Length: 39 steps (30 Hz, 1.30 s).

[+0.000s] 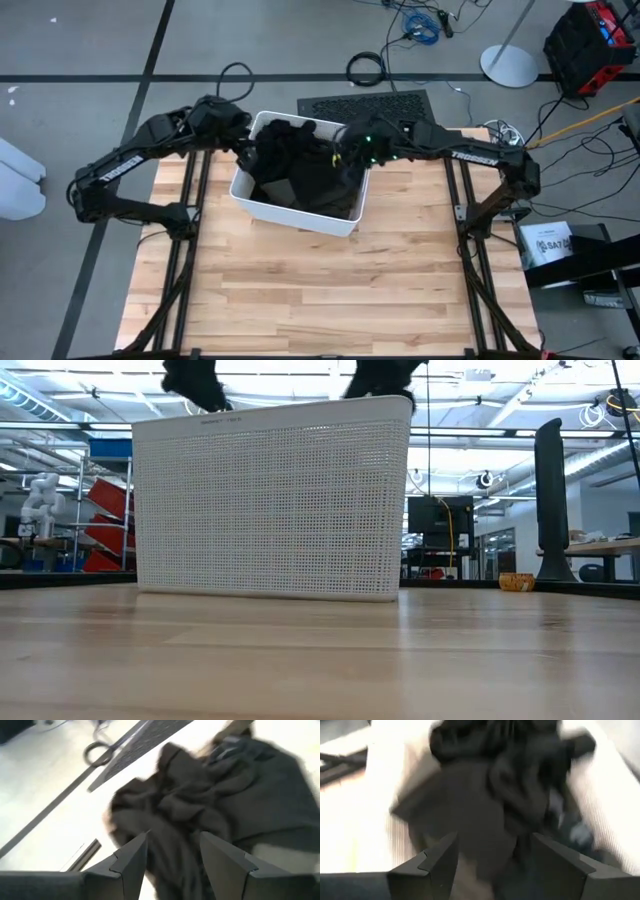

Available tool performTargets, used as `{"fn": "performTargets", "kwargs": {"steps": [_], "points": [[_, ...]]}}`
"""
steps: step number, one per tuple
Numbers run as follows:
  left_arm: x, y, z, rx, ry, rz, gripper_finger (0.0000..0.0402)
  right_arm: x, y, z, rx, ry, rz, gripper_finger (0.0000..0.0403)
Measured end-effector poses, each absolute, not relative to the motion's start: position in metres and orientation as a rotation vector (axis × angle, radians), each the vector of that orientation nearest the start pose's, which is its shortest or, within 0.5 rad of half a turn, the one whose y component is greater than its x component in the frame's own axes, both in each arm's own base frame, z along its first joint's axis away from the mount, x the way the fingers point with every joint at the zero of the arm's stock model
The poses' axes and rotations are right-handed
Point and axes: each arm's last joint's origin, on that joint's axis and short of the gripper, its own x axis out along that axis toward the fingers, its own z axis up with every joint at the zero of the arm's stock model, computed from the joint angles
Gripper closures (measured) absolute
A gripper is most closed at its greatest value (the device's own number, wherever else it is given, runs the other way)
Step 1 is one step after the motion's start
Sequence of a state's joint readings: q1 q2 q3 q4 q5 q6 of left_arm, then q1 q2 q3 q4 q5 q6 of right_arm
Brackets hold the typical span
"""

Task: Sort clothes
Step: Adjust the white laundry bin on the table

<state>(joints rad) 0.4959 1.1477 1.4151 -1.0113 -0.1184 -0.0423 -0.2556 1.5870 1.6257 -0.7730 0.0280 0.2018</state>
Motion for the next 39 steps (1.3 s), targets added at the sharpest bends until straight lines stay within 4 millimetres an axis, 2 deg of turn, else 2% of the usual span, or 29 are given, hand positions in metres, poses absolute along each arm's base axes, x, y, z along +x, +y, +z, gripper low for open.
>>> {"fn": "performTargets", "kwargs": {"steps": [5, 9, 13, 15, 18, 21, 23, 27, 30, 35, 39], "points": [[0.163, 0.098, 0.398, -0.159, 0.82, 0.788, 0.021, 0.32, -0.063, 0.364, 0.34, 0.837, -0.385, 0.0171], [0.154, 0.1, 0.393, -0.104, 0.903, 0.974, 0.021, 0.319, -0.039, 0.362, 0.252, 0.87, -0.474, 0.0184], [0.149, 0.108, 0.379, -0.12, 0.978, 1.028, 0.0215, 0.317, -0.01, 0.366, 0.148, 0.837, -0.519, 0.0209], [0.145, 0.115, 0.372, -0.133, 1.008, 1.066, 0.0235, 0.315, 0.003, 0.367, 0.114, 0.815, -0.548, 0.0228], [0.136, 0.126, 0.359, -0.156, 1.075, 1.12, 0.0299, 0.308, 0.02, 0.366, 0.098, 0.824, -0.596, 0.0272], [0.13, 0.135, 0.348, -0.175, 1.122, 1.155, 0.0378, 0.299, 0.029, 0.362, 0.101, 0.851, -0.69, 0.034], [0.126, 0.139, 0.34, -0.195, 1.141, 1.174, 0.039, 0.29, 0.034, 0.359, 0.106, 0.875, -0.769, 0.0385], [0.126, 0.141, 0.322, -0.25, 1.187, 1.128, 0.0397, 0.268, 0.036, 0.353, 0.151, 0.912, -0.983, 0.0399], [0.129, 0.142, 0.307, -0.326, 1.18, 1.025, 0.0397, 0.264, 0.029, 0.337, 0.175, 0.923, -1.064, 0.0402], [0.135, 0.142, 0.289, -0.414, 1.132, 0.89, 0.0399, 0.26, 0.004, 0.298, 0.255, 1.001, -1.06, 0.0403], [0.139, 0.138, 0.283, -0.465, 1.119, 0.841, 0.04, 0.25, -0.015, 0.277, 0.368, 0.926, -0.947, 0.0403]]}}
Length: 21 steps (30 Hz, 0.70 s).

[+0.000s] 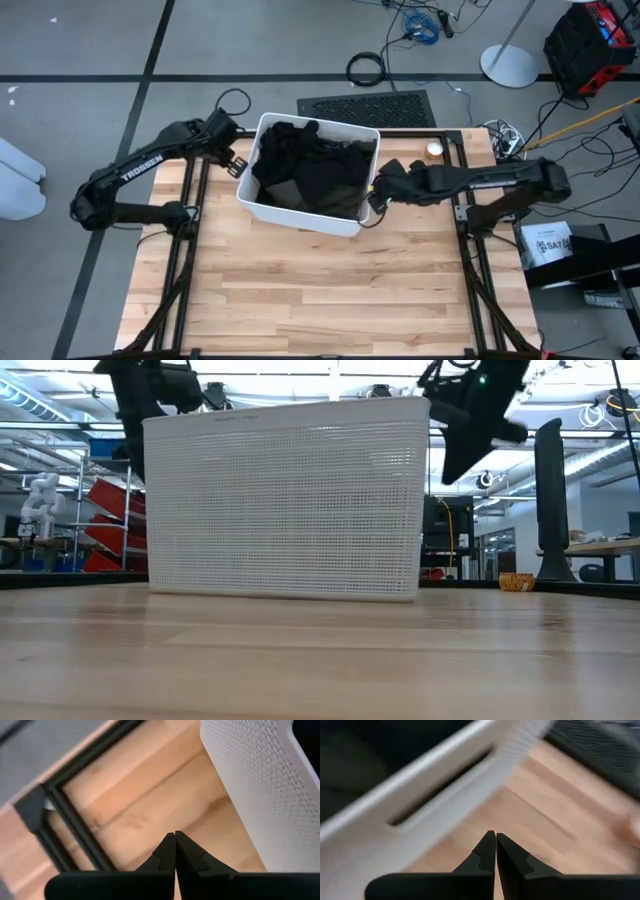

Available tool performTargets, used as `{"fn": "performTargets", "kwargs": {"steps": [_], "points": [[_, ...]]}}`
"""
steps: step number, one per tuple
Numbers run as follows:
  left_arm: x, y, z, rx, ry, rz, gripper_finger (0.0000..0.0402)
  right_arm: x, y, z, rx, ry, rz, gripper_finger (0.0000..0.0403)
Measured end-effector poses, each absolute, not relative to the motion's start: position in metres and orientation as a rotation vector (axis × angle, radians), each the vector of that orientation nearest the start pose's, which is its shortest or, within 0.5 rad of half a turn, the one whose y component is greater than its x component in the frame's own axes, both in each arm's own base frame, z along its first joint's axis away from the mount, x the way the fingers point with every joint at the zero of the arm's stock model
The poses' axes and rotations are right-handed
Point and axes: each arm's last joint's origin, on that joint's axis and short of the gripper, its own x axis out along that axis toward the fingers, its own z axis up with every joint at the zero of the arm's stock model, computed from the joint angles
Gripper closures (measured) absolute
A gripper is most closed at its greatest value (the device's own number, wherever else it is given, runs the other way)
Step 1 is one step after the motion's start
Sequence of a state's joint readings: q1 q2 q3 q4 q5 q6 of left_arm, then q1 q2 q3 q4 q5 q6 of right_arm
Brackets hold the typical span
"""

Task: Sort clothes
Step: Adjust the white laundry bin on the table

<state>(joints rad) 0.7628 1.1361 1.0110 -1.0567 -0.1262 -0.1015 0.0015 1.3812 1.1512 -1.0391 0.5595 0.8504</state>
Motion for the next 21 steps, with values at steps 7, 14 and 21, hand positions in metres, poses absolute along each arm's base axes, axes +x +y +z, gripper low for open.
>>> {"fn": "performTargets", "kwargs": {"steps": [7, 14, 21], "points": [[0.152, 0.125, 0.282, -0.514, 1.09, 0.763, 0.04, 0.217, -0.042, 0.27, 0.487, 0.757, -0.857, 0.0403], [0.164, 0.111, 0.282, -0.541, 1.069, 0.718, 0.0401, 0.206, -0.062, 0.278, 0.501, 0.71, -0.832, 0.0403], [0.176, 0.092, 0.283, -0.566, 1.051, 0.653, 0.0401, 0.215, -0.085, 0.276, 0.511, 0.676, -0.783, 0.0403]]}}
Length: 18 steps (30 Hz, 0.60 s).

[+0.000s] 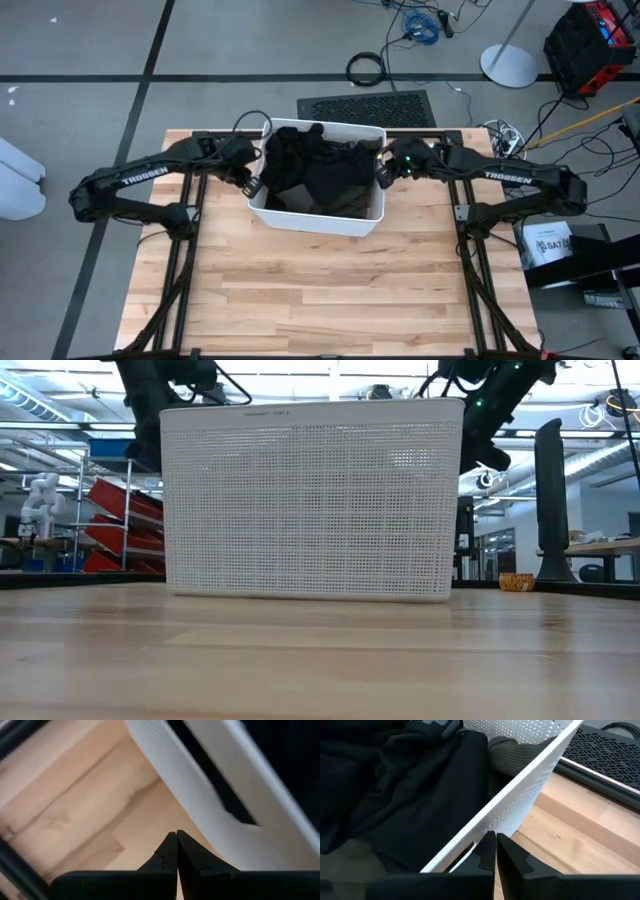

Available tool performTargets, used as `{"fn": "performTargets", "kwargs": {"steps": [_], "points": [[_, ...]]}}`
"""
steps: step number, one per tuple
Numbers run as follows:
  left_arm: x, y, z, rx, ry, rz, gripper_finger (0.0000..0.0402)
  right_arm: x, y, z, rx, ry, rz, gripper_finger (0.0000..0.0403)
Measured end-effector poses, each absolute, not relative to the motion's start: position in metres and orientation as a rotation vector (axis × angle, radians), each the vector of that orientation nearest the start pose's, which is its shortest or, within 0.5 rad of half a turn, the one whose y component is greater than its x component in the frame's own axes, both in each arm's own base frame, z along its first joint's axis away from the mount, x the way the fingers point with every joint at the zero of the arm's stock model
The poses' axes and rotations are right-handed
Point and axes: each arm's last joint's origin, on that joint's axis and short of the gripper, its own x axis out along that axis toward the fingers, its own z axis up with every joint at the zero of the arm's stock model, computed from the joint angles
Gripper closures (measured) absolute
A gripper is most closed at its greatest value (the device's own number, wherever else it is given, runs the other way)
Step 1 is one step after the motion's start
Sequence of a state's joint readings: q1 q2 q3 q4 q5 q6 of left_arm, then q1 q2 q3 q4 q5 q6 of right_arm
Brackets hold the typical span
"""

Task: Sort clothes
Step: Adjust the white laundry bin on the table

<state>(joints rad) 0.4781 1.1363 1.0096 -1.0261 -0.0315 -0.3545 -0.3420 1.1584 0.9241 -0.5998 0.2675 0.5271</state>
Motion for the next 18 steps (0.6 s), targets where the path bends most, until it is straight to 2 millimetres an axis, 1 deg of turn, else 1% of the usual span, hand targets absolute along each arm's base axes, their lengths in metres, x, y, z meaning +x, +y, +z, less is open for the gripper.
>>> {"fn": "performTargets", "kwargs": {"steps": [4, 8, 14, 18], "points": [[0.182, 0.082, 0.283, -0.556, 1.054, 0.619, 0.0401, 0.216, -0.093, 0.274, 0.51, 0.67, -0.791, 0.0403], [0.19, 0.076, 0.281, -0.539, 1.051, 0.584, 0.0401, 0.214, -0.1, 0.274, 0.511, 0.67, -0.8, 0.0403], [0.209, 0.075, 0.273, -0.528, 1.048, 0.543, 0.0401, 0.21, -0.109, 0.274, 0.527, 0.668, -0.811, 0.0403], [0.212, 0.077, 0.27, -0.522, 1.058, 0.545, 0.0401, 0.208, -0.111, 0.274, 0.525, 0.674, -0.824, 0.0402]]}}
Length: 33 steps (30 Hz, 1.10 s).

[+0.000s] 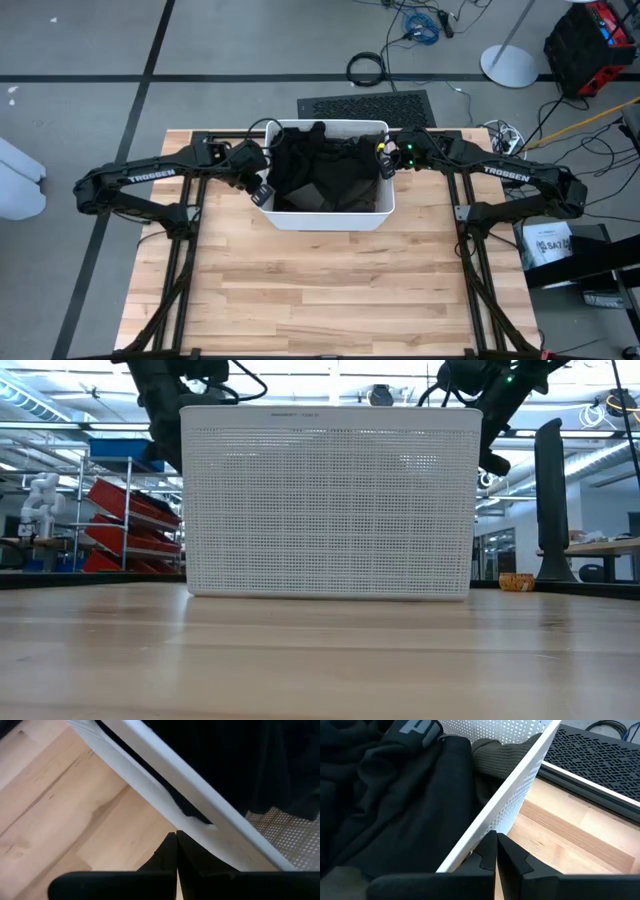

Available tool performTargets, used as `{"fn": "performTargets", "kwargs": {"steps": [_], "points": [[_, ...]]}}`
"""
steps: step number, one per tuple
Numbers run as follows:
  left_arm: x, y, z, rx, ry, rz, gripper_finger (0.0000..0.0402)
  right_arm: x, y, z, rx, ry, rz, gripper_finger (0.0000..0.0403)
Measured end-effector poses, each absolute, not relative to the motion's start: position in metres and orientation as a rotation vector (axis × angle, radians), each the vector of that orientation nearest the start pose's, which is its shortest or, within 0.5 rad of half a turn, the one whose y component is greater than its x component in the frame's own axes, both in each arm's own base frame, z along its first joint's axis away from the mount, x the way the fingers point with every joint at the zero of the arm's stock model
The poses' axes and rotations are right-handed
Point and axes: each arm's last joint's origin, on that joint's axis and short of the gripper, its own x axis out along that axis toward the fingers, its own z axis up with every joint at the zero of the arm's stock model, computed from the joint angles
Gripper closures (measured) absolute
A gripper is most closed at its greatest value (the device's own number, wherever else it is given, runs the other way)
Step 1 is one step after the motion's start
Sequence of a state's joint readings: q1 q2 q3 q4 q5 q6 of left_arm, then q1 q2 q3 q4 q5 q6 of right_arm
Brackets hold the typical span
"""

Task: Sort clothes
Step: Adjust the white laundry bin on the table, then return to Home Position

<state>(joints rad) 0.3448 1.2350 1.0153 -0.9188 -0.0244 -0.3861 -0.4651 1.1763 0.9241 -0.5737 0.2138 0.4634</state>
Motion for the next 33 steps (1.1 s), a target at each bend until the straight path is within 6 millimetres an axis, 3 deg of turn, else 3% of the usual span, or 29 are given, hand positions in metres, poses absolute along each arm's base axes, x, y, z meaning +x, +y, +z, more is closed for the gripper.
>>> {"fn": "performTargets", "kwargs": {"steps": [5, 13, 21, 29, 33], "points": [[0.201, 0.078, 0.278, -0.501, 1.094, 0.569, 0.0401, 0.205, -0.11, 0.274, 0.522, 0.698, -0.822, 0.0402], [0.171, 0.072, 0.312, -0.372, 1.077, 0.697, 0.0383, 0.183, -0.098, 0.292, 0.506, 0.656, -0.814, 0.0402], [0.149, 0.062, 0.337, -0.324, 0.888, 0.633, 0.0379, 0.157, -0.081, 0.311, 0.521, 0.59, -0.717, 0.0403], [0.127, 0.046, 0.373, -0.224, 0.531, 0.514, 0.0378, 0.143, -0.056, 0.327, 0.529, 0.517, -0.494, 0.0403], [0.115, 0.037, 0.379, -0.203, 0.39, 0.472, 0.0378, 0.141, -0.044, 0.33, 0.531, 0.502, -0.418, 0.0403]]}}
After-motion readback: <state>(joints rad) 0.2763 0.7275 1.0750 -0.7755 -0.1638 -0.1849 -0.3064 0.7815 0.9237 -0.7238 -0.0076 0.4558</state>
